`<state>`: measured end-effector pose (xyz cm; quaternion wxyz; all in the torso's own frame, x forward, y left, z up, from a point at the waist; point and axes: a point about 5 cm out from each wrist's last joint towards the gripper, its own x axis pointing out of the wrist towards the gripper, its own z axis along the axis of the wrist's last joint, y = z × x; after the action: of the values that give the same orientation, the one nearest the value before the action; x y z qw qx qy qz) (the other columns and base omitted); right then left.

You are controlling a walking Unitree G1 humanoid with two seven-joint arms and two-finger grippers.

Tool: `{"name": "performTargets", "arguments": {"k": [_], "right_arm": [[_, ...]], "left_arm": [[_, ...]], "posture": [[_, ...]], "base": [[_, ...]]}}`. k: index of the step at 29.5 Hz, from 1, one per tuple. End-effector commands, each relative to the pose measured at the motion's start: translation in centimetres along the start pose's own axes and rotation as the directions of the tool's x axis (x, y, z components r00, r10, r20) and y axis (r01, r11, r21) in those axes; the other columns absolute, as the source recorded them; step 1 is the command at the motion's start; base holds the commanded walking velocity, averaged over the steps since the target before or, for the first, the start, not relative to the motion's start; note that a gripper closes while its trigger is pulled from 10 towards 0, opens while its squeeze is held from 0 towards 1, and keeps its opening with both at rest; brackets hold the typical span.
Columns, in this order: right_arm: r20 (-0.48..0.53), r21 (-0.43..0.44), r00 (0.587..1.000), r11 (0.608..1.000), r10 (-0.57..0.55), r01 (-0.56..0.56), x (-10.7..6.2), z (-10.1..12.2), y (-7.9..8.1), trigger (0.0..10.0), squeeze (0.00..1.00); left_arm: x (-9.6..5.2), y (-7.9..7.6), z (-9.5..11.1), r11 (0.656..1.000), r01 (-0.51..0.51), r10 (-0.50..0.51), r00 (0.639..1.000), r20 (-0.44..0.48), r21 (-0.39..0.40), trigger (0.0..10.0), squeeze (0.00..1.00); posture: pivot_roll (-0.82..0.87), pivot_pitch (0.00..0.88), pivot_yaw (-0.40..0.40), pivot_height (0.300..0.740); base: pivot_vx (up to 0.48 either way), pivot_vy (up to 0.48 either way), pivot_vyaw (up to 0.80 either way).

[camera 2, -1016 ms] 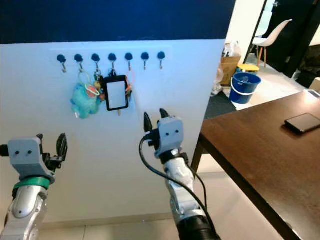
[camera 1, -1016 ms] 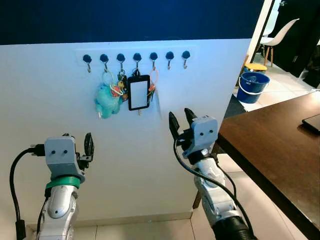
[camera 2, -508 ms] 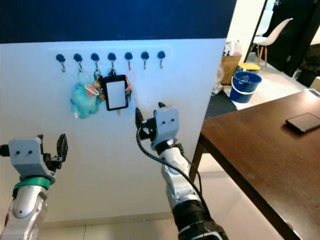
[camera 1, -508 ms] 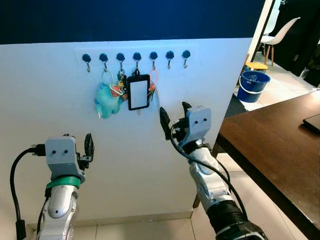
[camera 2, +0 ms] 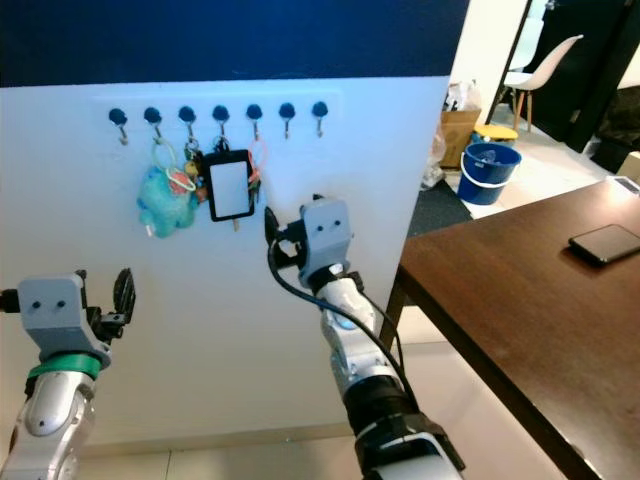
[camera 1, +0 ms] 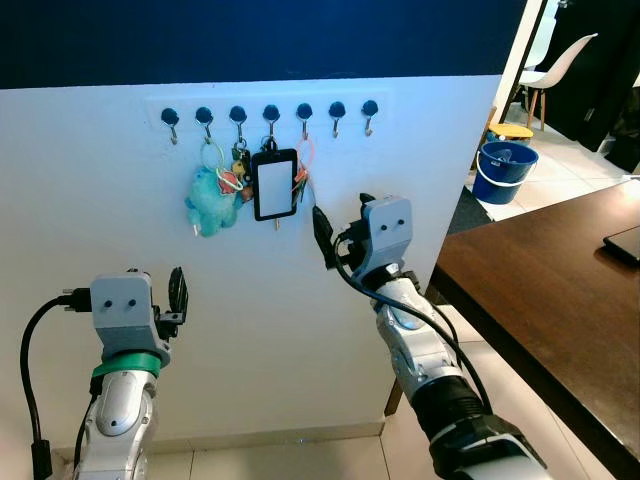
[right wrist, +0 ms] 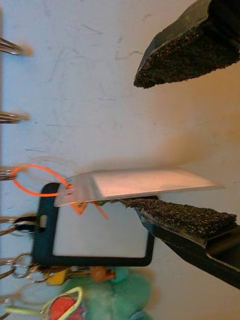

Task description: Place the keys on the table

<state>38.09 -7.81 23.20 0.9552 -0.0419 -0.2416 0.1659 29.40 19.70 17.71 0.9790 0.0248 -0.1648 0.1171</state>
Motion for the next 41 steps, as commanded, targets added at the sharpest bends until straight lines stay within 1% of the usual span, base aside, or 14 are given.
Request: {"name": "performTargets", "arguments": {"k": [1,7,9,10,11,12,15,24,32,41], "right_arm": [[-0.007,-0.006,1.0,1.0,0.015,-0.015,0.4,0.0,0.3,10.0,0.0],[-0.027,0.001,0.999,0.999,0.046,-0.046,0.8,-0.1,0.6,10.0,0.0],[-0.033,0.022,0.996,0.996,0.085,-0.085,1.2,-0.1,1.0,10.0,0.0],[-0.033,0.022,0.996,0.996,0.085,-0.085,1.2,-0.1,1.0,10.0,0.0],[-0.04,0.03,0.991,0.992,0.124,-0.123,1.5,0.0,1.4,10.0,0.0],[-0.042,0.033,0.99,0.991,0.134,-0.132,1.6,0.1,1.6,10.0,0.0],[-0.042,0.036,0.989,0.99,0.138,-0.137,1.7,0.1,1.6,10.0,0.0],[-0.059,0.023,0.991,0.993,0.119,-0.118,2.8,0.8,1.7,10.0,0.0],[-0.062,0.029,0.989,0.991,0.133,-0.131,3.5,1.2,2.0,10.0,0.0],[-0.091,0.025,0.988,0.993,0.121,-0.119,3.7,1.1,1.8,10.0,0.0]], "left_arm": [[-0.2,0.1,0.0,1.0,0.001,-0.001,1.0,-0.005,0.004,10.0,0.0],[-0.2,0.1,0.0,1.0,0.003,-0.003,1.0,-0.005,0.006,10.0,0.0],[-0.2,0.3,0.1,1.0,0.0,0.0,1.0,-0.003,0.008,10.0,0.0],[-0.2,0.3,0.1,1.0,0.0,0.0,1.0,-0.003,0.008,10.0,0.0],[-0.2,0.3,0.1,1.0,0.0,0.0,1.0,-0.002,0.009,10.0,0.0],[-0.2,0.3,0.1,1.0,0.0,0.0,1.0,-0.001,0.009,10.0,0.0],[-0.2,0.3,0.1,1.0,0.0,0.0,1.0,-0.001,0.01,10.0,0.0],[-0.3,0.2,0.1,1.0,-0.001,0.001,1.0,-0.004,0.007,10.0,0.0],[-0.3,0.4,0.1,1.0,-0.006,0.006,1.0,-0.007,0.01,10.0,0.0],[-0.4,0.4,0.0,1.0,-0.004,0.004,1.0,-0.01,0.01,10.0,0.0]], "posture": [[-0.14,0.047,0.08,0.74],[-0.14,0.047,0.08,0.74],[-0.13,0.045,0.076,0.74],[-0.13,0.045,0.076,0.74],[-0.13,0.045,0.076,0.74],[-0.13,0.042,0.074,0.74],[-0.13,0.042,0.074,0.74],[-0.13,0.045,0.069,0.74],[-0.13,0.048,0.067,0.74],[-0.12,0.051,0.067,0.74]], "base": [[0.0,0.0,0.0],[0.0,0.0,0.0],[0.0,0.0,0.0],[0.0,0.0,0.0],[0.0,0.0,0.0],[0.0,0.0,0.0],[0.0,0.0,0.0],[0.0,0.0,0.0],[0.0,0.0,0.0],[0.0,0.0,0.0]]}}
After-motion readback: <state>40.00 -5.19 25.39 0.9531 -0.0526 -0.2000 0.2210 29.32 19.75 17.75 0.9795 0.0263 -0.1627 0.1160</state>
